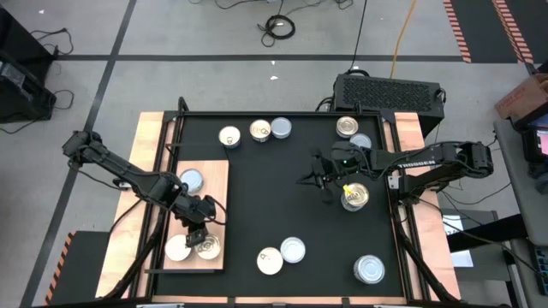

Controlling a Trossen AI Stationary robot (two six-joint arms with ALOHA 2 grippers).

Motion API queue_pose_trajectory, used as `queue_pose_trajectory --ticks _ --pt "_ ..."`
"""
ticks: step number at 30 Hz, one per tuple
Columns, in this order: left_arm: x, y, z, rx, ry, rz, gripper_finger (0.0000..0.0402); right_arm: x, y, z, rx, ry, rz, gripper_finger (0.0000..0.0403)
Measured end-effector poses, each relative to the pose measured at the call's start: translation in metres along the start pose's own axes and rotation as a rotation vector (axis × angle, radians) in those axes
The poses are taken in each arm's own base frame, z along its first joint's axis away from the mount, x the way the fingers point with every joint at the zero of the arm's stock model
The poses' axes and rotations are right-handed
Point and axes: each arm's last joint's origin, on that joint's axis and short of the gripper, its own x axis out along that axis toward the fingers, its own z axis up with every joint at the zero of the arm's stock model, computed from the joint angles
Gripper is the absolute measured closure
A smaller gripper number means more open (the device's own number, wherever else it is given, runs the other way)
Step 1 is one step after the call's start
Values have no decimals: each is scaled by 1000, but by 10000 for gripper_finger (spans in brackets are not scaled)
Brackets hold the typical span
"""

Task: Stack canned seafood by type on shelf
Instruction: Put the blue tuna can on the shelf

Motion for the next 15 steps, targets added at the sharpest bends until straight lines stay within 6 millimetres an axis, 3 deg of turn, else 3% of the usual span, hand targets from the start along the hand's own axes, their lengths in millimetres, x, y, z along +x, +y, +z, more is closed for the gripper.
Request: queue_pose_trajectory --ticks 15 --pt "0 0 0 8 -14 11 364 0 0 2 -6 -18 -1 403"
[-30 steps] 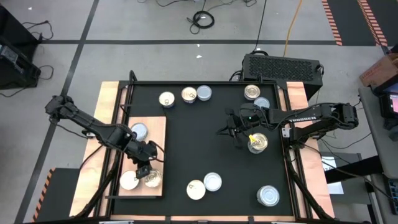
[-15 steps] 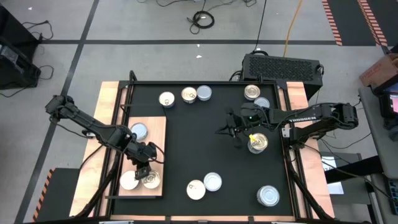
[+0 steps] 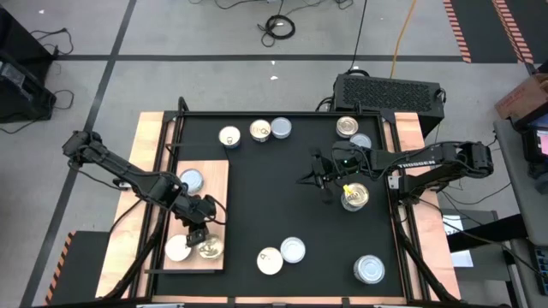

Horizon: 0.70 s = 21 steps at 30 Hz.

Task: Stack canned seafood by type on shelf
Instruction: Put the blue tuna can on the shelf

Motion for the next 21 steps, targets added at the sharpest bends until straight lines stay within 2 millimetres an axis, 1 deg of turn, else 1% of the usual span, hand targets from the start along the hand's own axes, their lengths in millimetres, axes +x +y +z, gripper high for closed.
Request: queue_pose_trajectory --ticks 6,10,15,18,21 --pt "-1 0 0 8 11 -10 357 0 0 0 0 0 0 403" --pt "-7 -4 5 46 6 -47 356 0 0 0 -1 -3 0 403" --pt "-12 -10 12 80 -44 -75 357 0 0 2 -8 -22 -2 403" --pt "-9 -14 18 129 -93 -96 357 0 0 2 -8 -22 -2 403" --pt "-1 -19 25 185 -130 -115 357 0 0 2 -8 -22 -2 403"
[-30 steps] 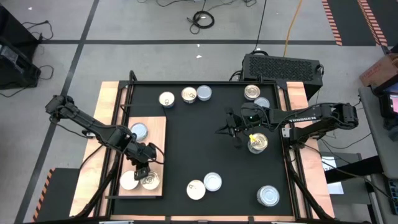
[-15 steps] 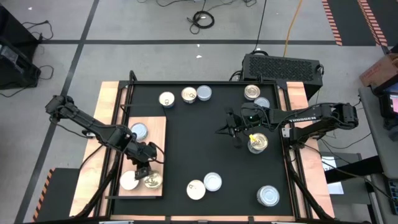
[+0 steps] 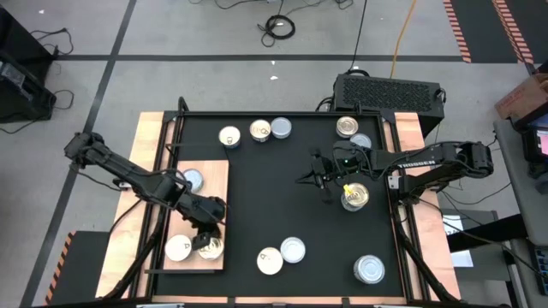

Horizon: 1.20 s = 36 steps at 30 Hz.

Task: Stack canned seafood by type on shelf
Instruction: Put the blue tuna can on the shelf, then stack the blue tuna can on top of the blue tuna can on the shelf

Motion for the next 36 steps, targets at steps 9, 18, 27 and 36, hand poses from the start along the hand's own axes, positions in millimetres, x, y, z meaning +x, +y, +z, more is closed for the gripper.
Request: queue_pose_trajectory --ticks 9,18,27,36 --pt "45 2 11 87 33 -19 357 0 0 0 -4 0 0 403" --pt "55 4 9 73 105 -52 357 0 0 1 -6 -6 -1 403" --pt "53 3 8 27 126 -83 357 0 0 1 -6 -6 -1 403" --pt "28 -21 44 191 -2 -143 357 0 0 1 -6 -5 -1 403"
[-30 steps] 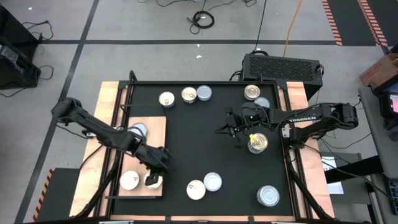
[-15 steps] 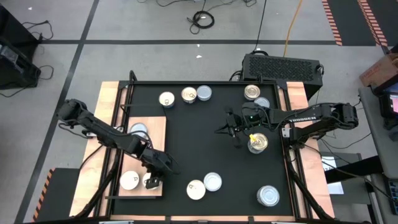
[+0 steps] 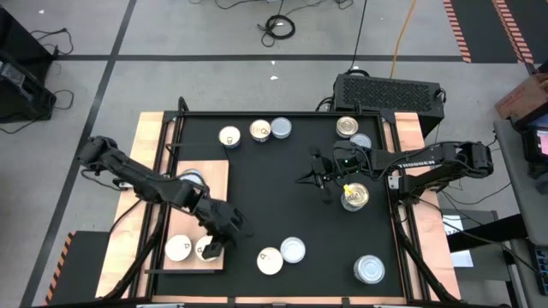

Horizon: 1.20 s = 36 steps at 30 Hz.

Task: Stack canned seafood by type on shelf
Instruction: Stack the blue tuna can on top of the blue tuna can on the shelf

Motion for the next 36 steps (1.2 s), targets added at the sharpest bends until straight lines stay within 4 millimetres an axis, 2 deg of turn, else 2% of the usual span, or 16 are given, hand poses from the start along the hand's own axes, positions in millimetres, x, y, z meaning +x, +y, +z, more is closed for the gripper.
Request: queue_pose_trajectory --ticks 3,6,12,14,16,19,25,28,30,33,36 --pt "-23 -8 21 61 -47 18 357 0 0 0 0 -1 0 403" --pt "-52 -9 43 78 -119 129 357 0 0 2 -3 -16 -2 403" --pt "-123 6 86 171 -301 447 357 0 0 5 -13 -51 -5 403" --pt "-148 23 94 156 -310 489 357 0 -1 6 -18 -57 -6 403" --pt "-171 49 97 98 -324 519 357 0 -1 6 -33 -58 -6 403" --pt "-204 92 89 -27 -328 566 357 0 -1 5 -90 -54 -9 403" --pt "-272 168 64 -199 -465 601 357 0 -5 -2 -192 9 -20 403" --pt "-286 192 55 -194 -493 555 357 1 -9 -10 -189 71 -24 403" --pt "-284 198 55 -156 -487 516 357 3 -13 -13 -191 80 -35 403" --pt "-273 191 68 -28 -490 441 357 1 -17 -13 -186 76 -47 403" --pt "-249 178 88 118 -487 397 357 -4 -18 -10 -181 74 -58 403"
